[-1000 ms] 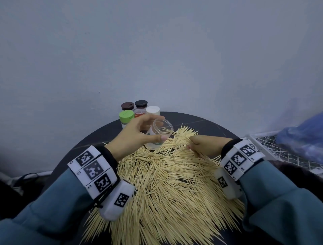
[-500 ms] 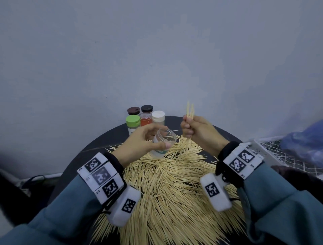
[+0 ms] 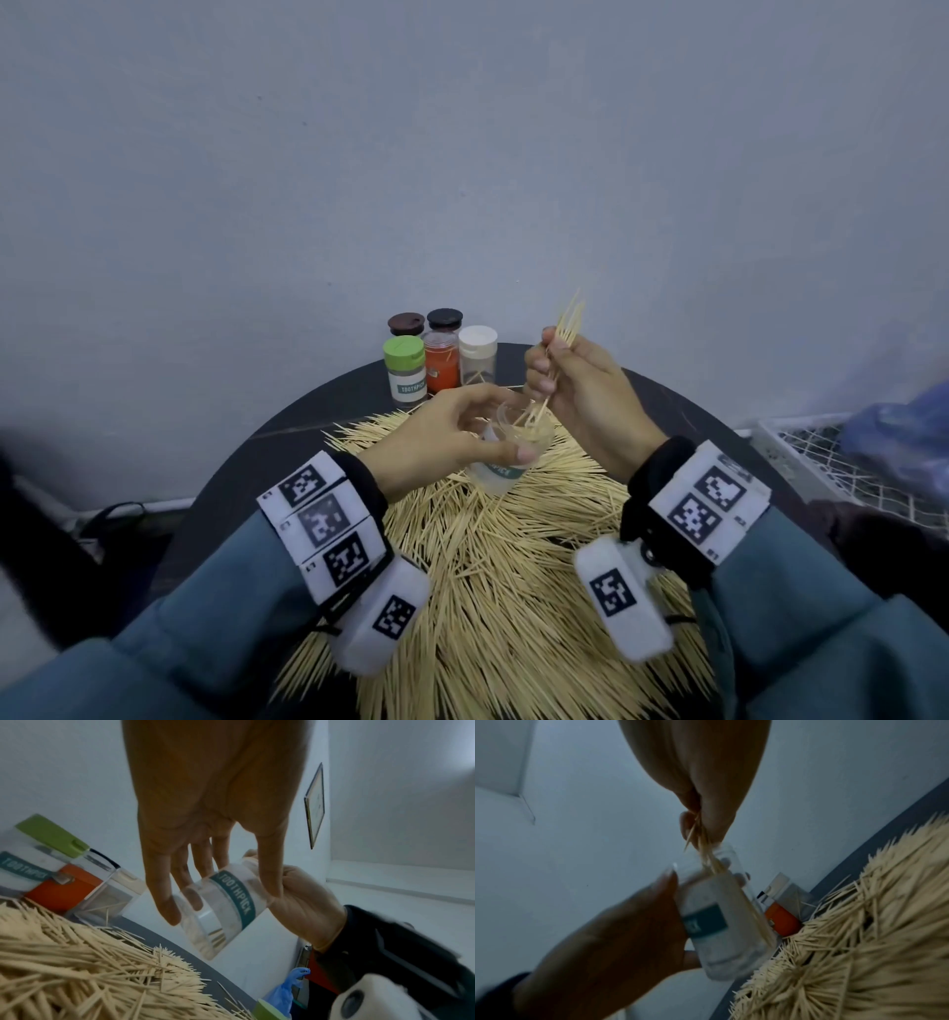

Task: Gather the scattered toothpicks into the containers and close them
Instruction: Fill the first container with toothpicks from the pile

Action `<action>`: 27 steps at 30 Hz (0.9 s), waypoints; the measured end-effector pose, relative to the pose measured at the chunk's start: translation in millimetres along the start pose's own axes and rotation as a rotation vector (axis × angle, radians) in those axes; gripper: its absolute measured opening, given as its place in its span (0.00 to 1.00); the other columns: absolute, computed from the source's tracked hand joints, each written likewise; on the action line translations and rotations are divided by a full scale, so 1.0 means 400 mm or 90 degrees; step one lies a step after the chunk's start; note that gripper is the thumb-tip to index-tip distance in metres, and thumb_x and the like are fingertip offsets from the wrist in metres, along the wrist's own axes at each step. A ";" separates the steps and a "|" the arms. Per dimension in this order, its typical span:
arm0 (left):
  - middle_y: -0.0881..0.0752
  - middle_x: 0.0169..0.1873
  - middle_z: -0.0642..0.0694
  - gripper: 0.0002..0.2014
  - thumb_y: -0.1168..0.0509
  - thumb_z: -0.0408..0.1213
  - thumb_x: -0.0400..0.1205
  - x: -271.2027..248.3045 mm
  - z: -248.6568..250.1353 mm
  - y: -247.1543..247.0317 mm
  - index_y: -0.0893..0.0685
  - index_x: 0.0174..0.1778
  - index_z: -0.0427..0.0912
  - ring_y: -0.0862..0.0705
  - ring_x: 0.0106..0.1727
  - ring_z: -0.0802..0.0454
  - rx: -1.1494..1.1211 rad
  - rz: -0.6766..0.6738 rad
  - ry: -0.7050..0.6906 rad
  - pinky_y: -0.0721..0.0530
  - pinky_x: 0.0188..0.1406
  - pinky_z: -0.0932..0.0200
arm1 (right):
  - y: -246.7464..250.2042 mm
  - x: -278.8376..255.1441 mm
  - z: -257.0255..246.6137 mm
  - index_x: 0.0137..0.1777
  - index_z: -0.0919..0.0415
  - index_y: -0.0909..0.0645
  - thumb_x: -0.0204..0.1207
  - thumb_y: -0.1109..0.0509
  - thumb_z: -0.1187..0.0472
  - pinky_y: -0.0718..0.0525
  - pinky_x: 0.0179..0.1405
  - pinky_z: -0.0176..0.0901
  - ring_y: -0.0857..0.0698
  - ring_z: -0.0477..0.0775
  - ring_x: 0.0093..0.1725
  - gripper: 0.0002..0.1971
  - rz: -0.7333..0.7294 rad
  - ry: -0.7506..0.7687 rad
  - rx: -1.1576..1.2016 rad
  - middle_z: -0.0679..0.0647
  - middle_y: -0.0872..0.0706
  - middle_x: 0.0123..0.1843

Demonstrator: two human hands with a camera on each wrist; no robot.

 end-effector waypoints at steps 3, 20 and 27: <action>0.13 0.59 0.52 0.34 0.24 0.46 0.66 -0.003 0.002 -0.006 0.22 0.69 0.48 0.16 0.61 0.54 -0.053 0.004 -0.001 0.18 0.61 0.57 | 0.000 -0.010 0.013 0.49 0.60 0.30 0.87 0.52 0.64 0.15 0.38 0.39 0.17 0.48 0.34 0.10 -0.021 0.025 -0.037 0.54 0.22 0.36; 0.13 0.57 0.55 0.26 0.29 0.47 0.68 -0.003 0.001 0.003 0.22 0.64 0.56 0.13 0.53 0.62 -0.149 0.023 0.004 0.13 0.47 0.61 | 0.009 -0.020 0.059 0.48 0.58 0.23 0.85 0.46 0.58 0.28 0.73 0.54 0.21 0.50 0.68 0.11 -0.070 0.019 -0.272 0.52 0.17 0.66; 0.17 0.63 0.49 0.28 0.28 0.49 0.64 0.002 -0.007 0.004 0.20 0.62 0.56 0.16 0.60 0.56 -0.115 0.033 0.026 0.16 0.50 0.58 | 0.082 0.001 -0.009 0.53 0.53 0.23 0.84 0.43 0.59 0.26 0.64 0.41 0.21 0.46 0.65 0.07 0.027 -0.050 -0.502 0.48 0.16 0.62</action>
Point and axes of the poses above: each hand's wrist, its own x-axis towards the middle knuckle, its own y-axis out of the back of the hand, z = x × y, the point moved 2 cm from there along x, towards the middle knuckle
